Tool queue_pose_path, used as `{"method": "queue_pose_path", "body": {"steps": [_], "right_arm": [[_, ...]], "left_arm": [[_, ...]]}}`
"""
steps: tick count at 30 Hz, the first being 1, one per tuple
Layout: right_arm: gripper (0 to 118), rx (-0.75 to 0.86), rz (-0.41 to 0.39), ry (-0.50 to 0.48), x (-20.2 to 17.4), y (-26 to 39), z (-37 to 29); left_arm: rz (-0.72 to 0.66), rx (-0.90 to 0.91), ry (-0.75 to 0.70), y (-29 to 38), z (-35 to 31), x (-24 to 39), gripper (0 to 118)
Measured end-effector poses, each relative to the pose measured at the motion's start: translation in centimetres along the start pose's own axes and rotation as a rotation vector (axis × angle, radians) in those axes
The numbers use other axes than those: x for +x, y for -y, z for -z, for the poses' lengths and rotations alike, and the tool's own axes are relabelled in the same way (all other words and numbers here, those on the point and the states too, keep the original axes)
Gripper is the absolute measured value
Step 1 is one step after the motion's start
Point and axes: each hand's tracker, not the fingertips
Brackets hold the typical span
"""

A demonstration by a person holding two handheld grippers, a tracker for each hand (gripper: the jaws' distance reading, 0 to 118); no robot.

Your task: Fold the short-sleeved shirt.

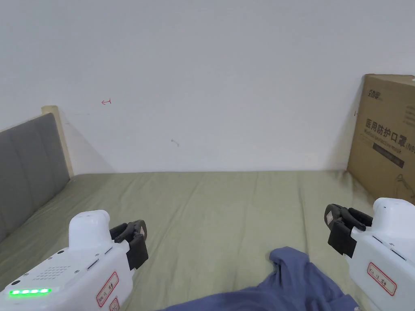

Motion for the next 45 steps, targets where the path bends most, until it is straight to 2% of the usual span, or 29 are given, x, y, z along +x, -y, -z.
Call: {"method": "queue_pose_path", "body": {"steps": [3,6,9,12,13,14,15,16,17,18,23,25,28,29,30,31,32,33,34,35,37,39,41,42,43,44,45], "right_arm": [[0,-0.016,0.004,-0.013,0.2,0.1,0.6],[0,-0.065,-0.006,-0.026,0.5,0.3,1.1],[0,-0.154,-0.004,-0.063,1.3,1.5,2.0],[0,-0.239,-0.043,-0.091,2.1,3.4,2.8],[0,-0.258,-0.057,-0.088,2.3,4.0,3.1],[0,-0.283,-0.073,-0.080,2.6,4.7,3.3],[0,-0.309,-0.081,-0.077,2.8,5.2,3.5],[0,-0.334,-0.080,-0.075,3.1,5.9,3.9],[0,-0.348,-0.075,-0.068,3.3,6.4,4.1],[0,-0.361,-0.067,-0.066,3.6,6.8,4.4],[0,-0.433,-0.031,-0.057,4.5,8.6,5.7],[0,-0.448,-0.034,-0.052,4.7,9.0,6.2],[0,-0.469,-0.037,-0.040,5.1,9.4,7.0],[0,-0.475,-0.033,-0.041,5.3,9.5,7.3],[0,-0.479,-0.031,-0.042,5.6,9.7,7.6],[0,-0.481,-0.033,-0.043,5.9,9.9,7.9],[0,-0.484,-0.038,-0.047,6.2,10.0,8.3],[0,-0.486,-0.037,-0.061,6.6,10.0,8.7],[0,-0.486,-0.021,-0.112,7.1,9.9,9.3],[0,-0.494,-0.016,-0.118,7.7,9.6,10.0],[0,-0.525,-0.013,-0.108,8.9,9.0,12.0],[0,-0.568,0.039,-0.094,11.1,8.4,14.5],[0,-0.632,0.088,-0.044,13.5,8.0,17.8],[8,-0.691,0.098,-0.019,14.4,8.0,19.5],[42,-0.782,0.101,0.027,15.5,8.3,21.7],[88,-0.856,0.091,0.061,16.3,9.1,23.4],[111,-0.874,0.093,0.077,17.0,9.6,24.3]], "left_arm": [[0.009,-0.080,-0.036,-0.7,1.2,-1.7,0],[-0.047,-0.369,-0.108,-1.0,5.3,-5.8,0],[-0.125,-0.655,-0.141,1.5,9.6,-10.6,0],[-0.193,-0.781,-0.185,4.5,12.7,-14.7,0],[-0.196,-0.819,-0.191,5.4,13.5,-15.6,5],[-0.188,-0.831,-0.218,6.5,13.8,-16.0,30],[-0.169,-0.846,-0.253,7.5,14.4,-16.6,86],[-0.155,-0.874,-0.269,9.0,15.1,-17.2,111],[-0.150,-0.876,-0.274,9.9,15.5,-17.6,115],[-0.154,-0.875,-0.286,10.6,15.8,-17.9,111],[-0.199,-0.924,-0.322,15.2,17.1,-19.3,111],[-0.186,-0.953,-0.280,17.4,17.4,-19.7,110],[0.045,-0.931,-0.201,18.2,17.2,-19.8,108],[0.061,-0.918,-0.221,17.9,16.9,-19.4,101],[0.065,-0.891,-0.219,17.9,16.6,-19.7,82],[0.086,-0.871,-0.215,17.3,16.2,-19.4,52],[0.097,-0.842,-0.189,16.6,15.8,-19.0,10],[0.109,-0.822,-0.176,16.0,15.5,-18.7,2],[0.101,-0.833,-0.147,14.9,14.8,-17.2,2],[0.104,-0.807,-0.145,14.1,14.5,-16.8,1],[0.098,-0.757,-0.123,12.2,13.7,-15.9,2],[0.110,-0.660,-0.156,10.1,12.4,-15.3,2],[0.036,-0.600,-0.168,8.5,11.5,-15.6,1],[0.011,-0.597,-0.169,8.1,11.3,-15.9,2],[0.010,-0.602,-0.178,7.9,11.3,-16.1,1],[0.017,-0.610,-0.191,7.9,11.3,-16.3,1],[0.019,-0.616,-0.200,7.9,11.4,-16.5,2]]}}
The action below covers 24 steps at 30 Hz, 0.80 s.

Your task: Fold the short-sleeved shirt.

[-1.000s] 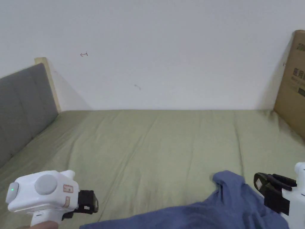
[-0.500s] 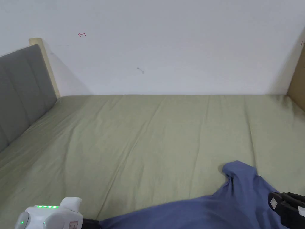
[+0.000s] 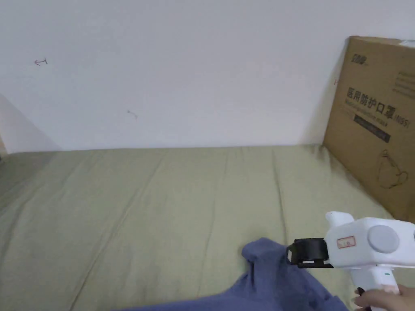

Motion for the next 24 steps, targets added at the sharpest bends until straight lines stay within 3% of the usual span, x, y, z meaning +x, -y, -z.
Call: {"method": "queue_pose_path", "body": {"steps": [6,14,17,18,19,20,22,24], "right_arm": [[110,-0.206,-0.085,0.215,1.5,-2.1,7.4],[102,-0.230,-0.132,0.215,1.1,-0.5,10.5],[76,-0.221,-0.148,0.189,0.7,-0.6,9.5],[50,-0.217,-0.152,0.178,0.5,-0.6,9.2],[15,-0.194,-0.173,0.159,0.3,-0.7,8.5],[0,-0.177,-0.177,0.126,0.1,-0.8,7.9],[0,-0.144,-0.159,0.130,-0.1,-0.5,6.7],[0,-0.098,-0.127,0.037,0.3,-0.5,4.8]], "left_arm": [[-0.042,-0.045,-0.012,1.1,1.1,0.2,1],[-0.016,-0.100,-0.032,1.6,2.8,1.0,1],[-0.025,-0.103,-0.028,1.5,3.1,1.0,2],[-0.028,-0.106,-0.029,1.5,3.1,1.0,2],[-0.033,-0.107,-0.026,1.5,3.0,1.1,1],[-0.038,-0.107,-0.024,1.5,2.9,1.1,2],[-0.050,-0.100,-0.021,1.4,2.3,1.3,1],[-0.056,-0.086,-0.018,1.3,1.4,1.5,1]]}}
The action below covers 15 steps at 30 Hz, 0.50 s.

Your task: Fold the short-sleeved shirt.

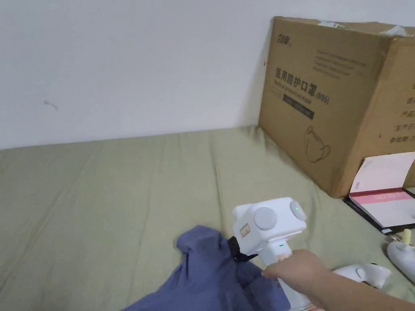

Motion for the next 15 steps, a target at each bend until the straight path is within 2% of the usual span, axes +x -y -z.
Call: {"method": "queue_pose_path", "body": {"steps": [2,4,10,15], "right_arm": [[0,0.101,0.021,0.029,-0.3,0.8,-2.6],[0,0.191,0.058,-0.013,0.2,1.5,-6.2],[0,0.364,0.074,-0.023,-0.5,3.6,-17.3],[0,0.465,0.039,0.011,-1.6,3.2,-25.1]], "left_arm": [[-0.001,0.023,0.009,-0.3,-1.0,0.0,2],[0.010,0.061,0.025,-0.7,-2.5,0.3,2],[0.060,0.216,0.071,-3.1,-8.6,2.3,1],[0.048,0.348,0.108,-6.9,-13.8,3.7,2]]}}
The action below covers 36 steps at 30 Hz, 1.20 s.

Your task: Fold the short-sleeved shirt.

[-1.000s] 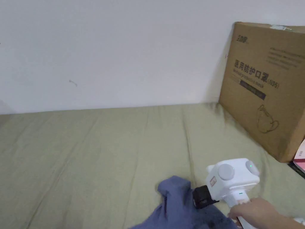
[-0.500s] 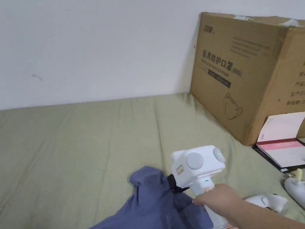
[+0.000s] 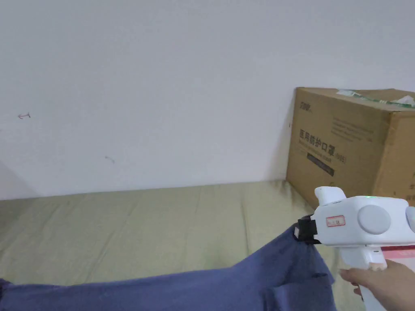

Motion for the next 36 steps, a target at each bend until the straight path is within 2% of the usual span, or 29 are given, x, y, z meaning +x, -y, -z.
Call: {"method": "queue_pose_path", "body": {"steps": [6,12,16,20,21,27,31,36], "right_arm": [[0,0.106,0.006,0.031,-1.9,-6.4,-5.2],[0,0.209,0.023,0.060,-3.7,-14.2,-7.3],[0,0.242,0.009,0.105,-3.9,-19.7,-6.3],[0,0.282,0.039,0.107,-4.5,-24.2,-5.2],[0,0.287,0.030,0.134,-5.0,-25.3,-4.8],[0,0.363,0.016,0.173,-5.4,-31.4,-2.9],[0,0.391,0.064,0.181,-5.0,-34.1,-2.5],[0,0.458,0.070,0.193,-4.8,-35.5,-2.8]], "left_arm": [[0.082,0.087,-0.012,-7.1,-1.9,1.0,2],[0.035,0.137,-0.006,-14.2,-1.7,0.6,2],[0.055,0.156,-0.042,-19.0,0.3,-0.4,2],[0.039,0.183,-0.049,-22.6,2.0,-0.1,2],[0.041,0.183,-0.049,-23.7,2.5,0.0,1],[0.108,0.245,-0.092,-29.6,4.0,2.0,2],[0.079,0.290,-0.086,-32.1,4.8,2.7,2],[0.025,0.343,-0.066,-33.1,5.9,3.0,2]]}}
